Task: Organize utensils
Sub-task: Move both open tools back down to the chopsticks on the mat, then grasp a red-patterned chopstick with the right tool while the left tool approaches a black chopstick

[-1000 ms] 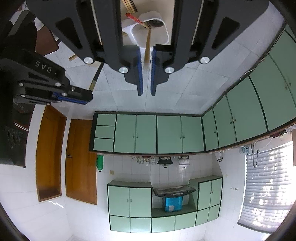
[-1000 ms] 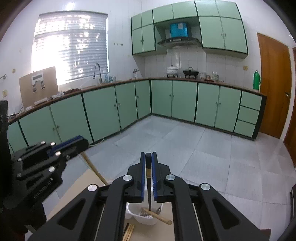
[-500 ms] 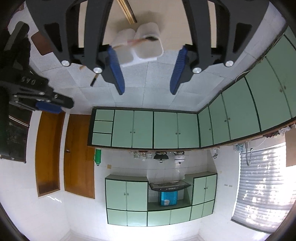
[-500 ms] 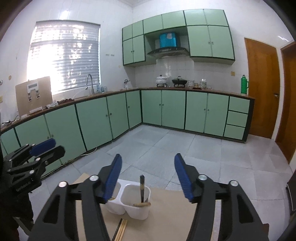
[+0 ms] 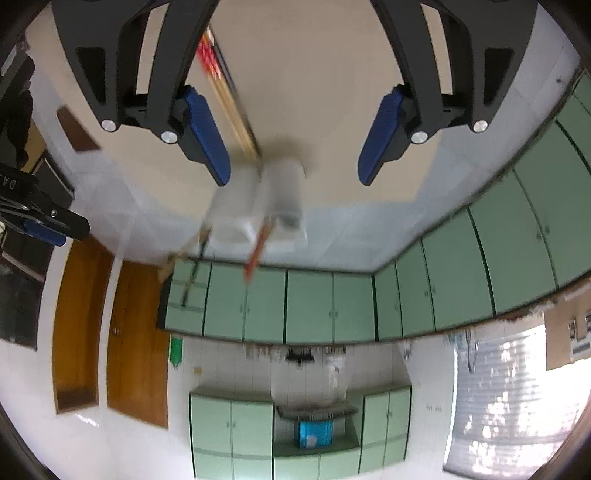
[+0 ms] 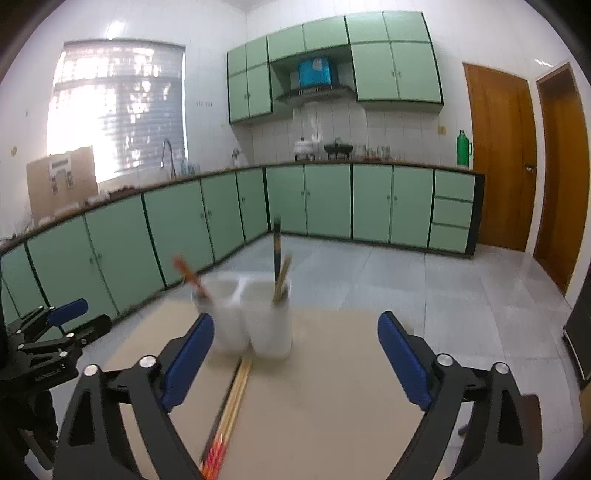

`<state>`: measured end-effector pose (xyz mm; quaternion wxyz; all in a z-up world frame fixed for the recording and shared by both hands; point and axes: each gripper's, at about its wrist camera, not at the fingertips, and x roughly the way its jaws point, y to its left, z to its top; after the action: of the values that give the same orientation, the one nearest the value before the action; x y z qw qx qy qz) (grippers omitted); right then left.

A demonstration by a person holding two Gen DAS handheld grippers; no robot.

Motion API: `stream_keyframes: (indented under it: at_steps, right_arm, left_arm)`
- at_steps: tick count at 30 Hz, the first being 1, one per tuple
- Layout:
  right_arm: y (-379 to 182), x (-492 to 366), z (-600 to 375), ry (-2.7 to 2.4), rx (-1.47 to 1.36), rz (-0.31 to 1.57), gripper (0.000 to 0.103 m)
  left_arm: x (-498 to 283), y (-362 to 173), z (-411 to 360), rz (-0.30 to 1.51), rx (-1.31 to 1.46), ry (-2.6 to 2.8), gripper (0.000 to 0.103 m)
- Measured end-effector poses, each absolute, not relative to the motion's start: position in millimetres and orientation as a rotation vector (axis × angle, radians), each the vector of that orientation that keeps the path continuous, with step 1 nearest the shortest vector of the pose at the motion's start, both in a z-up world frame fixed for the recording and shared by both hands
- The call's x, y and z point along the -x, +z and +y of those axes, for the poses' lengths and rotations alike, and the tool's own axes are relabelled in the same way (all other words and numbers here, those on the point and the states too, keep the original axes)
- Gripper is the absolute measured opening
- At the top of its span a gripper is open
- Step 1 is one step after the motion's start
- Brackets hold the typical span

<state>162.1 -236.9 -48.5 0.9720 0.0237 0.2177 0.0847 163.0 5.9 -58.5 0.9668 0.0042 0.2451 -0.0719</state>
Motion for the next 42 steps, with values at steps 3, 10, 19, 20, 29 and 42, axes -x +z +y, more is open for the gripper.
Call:
stream_keyframes:
  at_steps: [3, 10, 19, 20, 29, 42]
  right_arm:
    - [-74, -152, -229, 0.180, -0.037, 0.490, 0.096]
    - [-127, -131, -211, 0.176, -0.045, 0.617, 0.097]
    - [-173, -122, -194, 0.184, -0.047, 0.761, 0.091]
    - [-178, -122, -191, 0.192, -0.044, 0.778, 0.087]
    - [-194, -120, -167, 0.223, -0.006, 0.871, 0.063]
    - [-194, -122, -168, 0.148, 0.061, 0.872, 0.061]
  left_arm:
    - [-152, -91, 7, 0.562, -0.006, -0.141, 0.075]
    - [-139, -151, 11, 0.708, -0.034, -0.128, 0.079]
    - [-128, -188, 15, 0.827, -0.023, -0.099, 0.080]
    - [-128, -188, 16, 0.827, -0.021, -0.095, 0.080]
    - [-131, -195, 17, 0.869, -0.019, -0.065, 0.081]
    - [-137, -199, 14, 0.903, -0.027, -0.061, 0.081]
